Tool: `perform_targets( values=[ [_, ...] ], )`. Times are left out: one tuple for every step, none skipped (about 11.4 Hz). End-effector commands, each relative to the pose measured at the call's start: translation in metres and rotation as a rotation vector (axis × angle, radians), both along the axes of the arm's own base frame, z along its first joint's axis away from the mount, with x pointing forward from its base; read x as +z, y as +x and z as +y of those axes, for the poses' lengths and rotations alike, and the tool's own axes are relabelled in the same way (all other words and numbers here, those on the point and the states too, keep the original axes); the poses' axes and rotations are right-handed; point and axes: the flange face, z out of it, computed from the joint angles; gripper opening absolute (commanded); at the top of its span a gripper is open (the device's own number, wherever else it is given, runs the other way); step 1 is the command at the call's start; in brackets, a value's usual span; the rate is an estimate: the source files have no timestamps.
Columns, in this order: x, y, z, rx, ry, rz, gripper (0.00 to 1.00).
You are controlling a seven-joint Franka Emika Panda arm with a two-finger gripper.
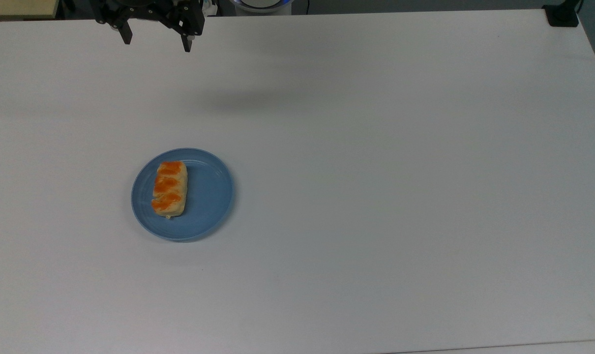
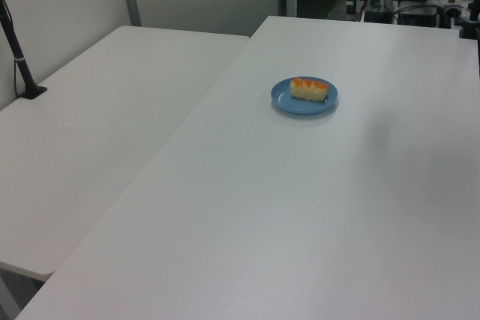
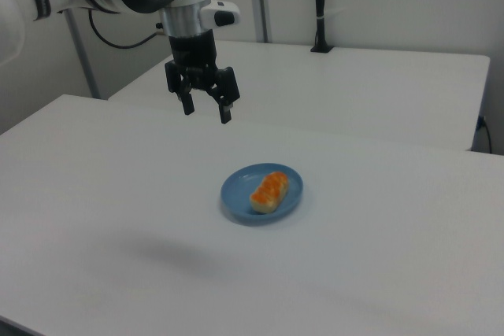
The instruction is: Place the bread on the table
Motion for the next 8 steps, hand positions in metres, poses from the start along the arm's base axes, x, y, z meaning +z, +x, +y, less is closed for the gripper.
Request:
perform_targets(
  values=[
    [-0.005, 0.001, 0.005, 0.003, 0.015, -0.011, 1.0],
    [-0.013, 0.005, 0.009, 0.009, 0.017, 0.002, 1.0],
    [-0.018, 0.009, 0.011, 0.014, 0.016, 0.005, 1.0],
    [-0.016, 0.012, 0.01, 0.004, 0.011, -0.025, 1.0],
    [-0.02, 0.017, 0.005, -0.005, 0.006, -0.04, 1.0],
    [-0.032, 0.025, 0.003, -0.008, 0.0, -0.045, 1.0],
    [-0.047, 0.037, -0.004, -0.015, -0.011, -0.067, 1.0],
    [-0.069, 0.051, -0.009, -0.018, -0.026, -0.081, 1.0]
  ],
)
